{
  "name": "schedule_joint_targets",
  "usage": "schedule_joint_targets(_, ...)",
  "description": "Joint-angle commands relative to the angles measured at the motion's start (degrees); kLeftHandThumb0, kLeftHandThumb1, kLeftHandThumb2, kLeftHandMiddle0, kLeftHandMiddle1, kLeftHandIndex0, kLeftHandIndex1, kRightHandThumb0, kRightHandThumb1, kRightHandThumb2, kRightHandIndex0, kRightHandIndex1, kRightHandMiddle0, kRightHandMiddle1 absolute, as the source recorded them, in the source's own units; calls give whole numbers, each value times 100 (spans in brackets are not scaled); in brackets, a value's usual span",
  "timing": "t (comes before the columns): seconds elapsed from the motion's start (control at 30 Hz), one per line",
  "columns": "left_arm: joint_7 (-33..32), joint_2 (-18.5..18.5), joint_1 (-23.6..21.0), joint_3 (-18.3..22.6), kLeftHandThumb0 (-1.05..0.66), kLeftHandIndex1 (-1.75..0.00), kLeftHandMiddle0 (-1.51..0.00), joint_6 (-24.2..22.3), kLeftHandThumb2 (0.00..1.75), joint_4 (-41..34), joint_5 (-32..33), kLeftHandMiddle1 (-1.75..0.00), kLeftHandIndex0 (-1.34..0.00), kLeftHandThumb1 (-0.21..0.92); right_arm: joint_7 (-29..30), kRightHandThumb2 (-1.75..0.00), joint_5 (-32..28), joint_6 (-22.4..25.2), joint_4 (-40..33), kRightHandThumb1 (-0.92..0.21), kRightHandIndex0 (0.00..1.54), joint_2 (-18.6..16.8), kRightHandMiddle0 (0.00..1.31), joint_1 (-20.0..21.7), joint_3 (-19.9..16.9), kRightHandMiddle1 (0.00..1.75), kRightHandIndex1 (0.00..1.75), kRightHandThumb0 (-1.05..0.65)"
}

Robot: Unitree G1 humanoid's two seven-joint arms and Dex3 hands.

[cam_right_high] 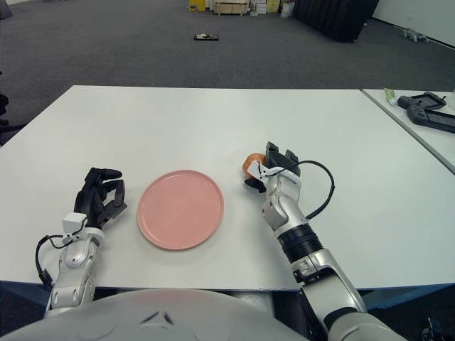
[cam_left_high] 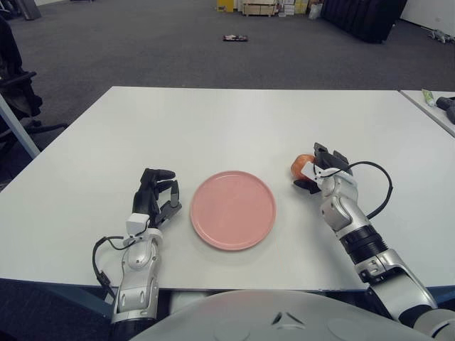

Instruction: Put the apple into the plate.

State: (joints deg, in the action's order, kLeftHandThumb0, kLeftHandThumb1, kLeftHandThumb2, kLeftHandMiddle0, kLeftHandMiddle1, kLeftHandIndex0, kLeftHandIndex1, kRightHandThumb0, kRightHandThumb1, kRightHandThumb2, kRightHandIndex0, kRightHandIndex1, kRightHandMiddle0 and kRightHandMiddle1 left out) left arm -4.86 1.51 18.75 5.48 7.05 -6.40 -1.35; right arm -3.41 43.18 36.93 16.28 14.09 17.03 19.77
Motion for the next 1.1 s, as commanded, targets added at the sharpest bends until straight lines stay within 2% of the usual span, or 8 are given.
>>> schedule_joint_targets(0.0, -56, 13, -29, -10, -38, -175, -62, 127, 87, 30, -47, -140, -34, 68, 8, -89, -251, 33, 515, -48, 3, -174, 0, -172, 17, 31, 4, -68)
schedule_joint_targets(0.43, -51, 19, -10, -13, -38, -175, -66, 163, 88, 44, -50, -138, -35, 67, 381, -89, -388, -276, 919, -50, 0, -290, 0, 67, -18, 43, 24, -66)
schedule_joint_targets(0.53, -30, 15, -32, 9, -38, -175, -65, 330, 87, 135, -12, -139, -34, 67, 676, -88, -426, -544, 1129, -51, 0, -331, 0, 154, -69, 62, 54, -66)
schedule_joint_targets(0.7, 7, -13, -53, 23, -38, -175, -64, 398, 86, 207, 12, -140, -34, 68, 1116, -101, -517, -922, 1376, -45, 10, -384, 9, 227, -178, 149, 144, -62)
schedule_joint_targets(0.73, 9, -10, -58, 25, -38, -175, -64, 447, 86, 229, 20, -140, -34, 68, 1213, -103, -553, -1008, 1423, -44, 12, -395, 11, 238, -207, 154, 150, -61)
schedule_joint_targets(0.8, 9, -8, -64, 26, -38, -175, -63, 503, 86, 256, 26, -140, -34, 68, 1335, -107, -601, -1118, 1494, -46, 30, -406, 33, 254, -237, 166, 164, -51)
schedule_joint_targets(0.87, -8, -10, -62, 27, -38, -175, -64, 493, 86, 261, 8, -141, -34, 68, 1511, -112, -665, -1230, 1590, -44, 42, -444, 43, 289, -305, 170, 169, -48)
schedule_joint_targets(1.07, 1, -22, -44, 30, -38, -175, -65, 474, 87, 249, 10, -139, -34, 68, 1824, -130, -878, -1313, 1640, -32, 73, -582, 59, 360, -525, 174, 174, -48)
